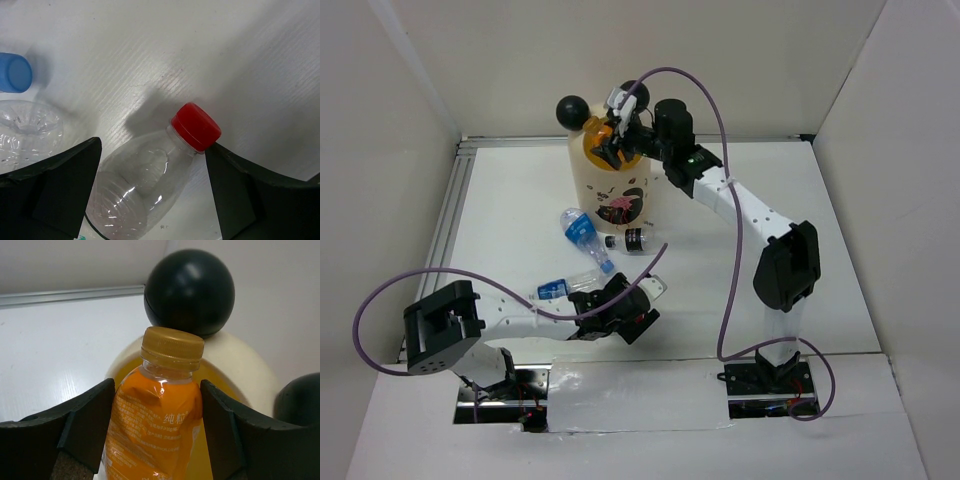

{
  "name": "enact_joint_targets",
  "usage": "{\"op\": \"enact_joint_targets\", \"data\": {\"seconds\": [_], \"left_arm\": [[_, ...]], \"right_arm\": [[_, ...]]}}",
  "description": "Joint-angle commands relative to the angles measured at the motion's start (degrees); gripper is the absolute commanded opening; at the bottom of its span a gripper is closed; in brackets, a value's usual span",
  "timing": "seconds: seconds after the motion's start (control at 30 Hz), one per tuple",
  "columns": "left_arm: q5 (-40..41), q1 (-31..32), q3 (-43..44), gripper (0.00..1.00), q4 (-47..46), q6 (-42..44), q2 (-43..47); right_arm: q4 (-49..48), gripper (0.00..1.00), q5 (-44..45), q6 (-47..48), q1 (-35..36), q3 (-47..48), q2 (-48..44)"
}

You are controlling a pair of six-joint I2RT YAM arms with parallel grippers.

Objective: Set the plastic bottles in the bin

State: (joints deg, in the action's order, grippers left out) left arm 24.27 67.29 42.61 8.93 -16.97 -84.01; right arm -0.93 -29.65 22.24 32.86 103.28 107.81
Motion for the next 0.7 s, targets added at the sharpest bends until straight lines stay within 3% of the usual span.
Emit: {"op": "enact_joint_targets", "data": {"seconds": [0.0, 0.1, 0.17, 0.4, 0.53, 0.67], "left_arm": [[1.22, 0.74, -0.42, 0.97, -0.49, -1.92, 1.48], [1.74, 0.74, -0.42, 0.97, -0.49, -2.45, 1.48], [1.74, 0.74, -0.94, 0.97, -0.49, -2.45, 1.48], [1.22, 0.74, -0.95, 0.93, -0.49, -0.88, 1.48], [-0.10, 0.74, -0.33, 0.88, -1.19, 0.35, -0.80], [-1.15, 0.74, 0.98, 0.81, -1.19, 0.88, -2.13]], "right_arm": [[-6.37, 0.35, 6.18, 1.67, 1.59, -1.68, -2.25], [-4.45, 0.54, 7.59, 3.59, 1.59, -3.18, -2.25], [-3.03, 0.75, 7.59, 3.60, 1.59, -3.18, -2.86], [2.51, 0.79, 4.42, 2.46, 1.59, -1.33, -8.92], [1.90, 0.80, 5.92, 3.07, 0.45, -5.37, -10.87], [1.90, 0.87, 5.04, 1.85, -1.22, -5.37, -10.87]]}}
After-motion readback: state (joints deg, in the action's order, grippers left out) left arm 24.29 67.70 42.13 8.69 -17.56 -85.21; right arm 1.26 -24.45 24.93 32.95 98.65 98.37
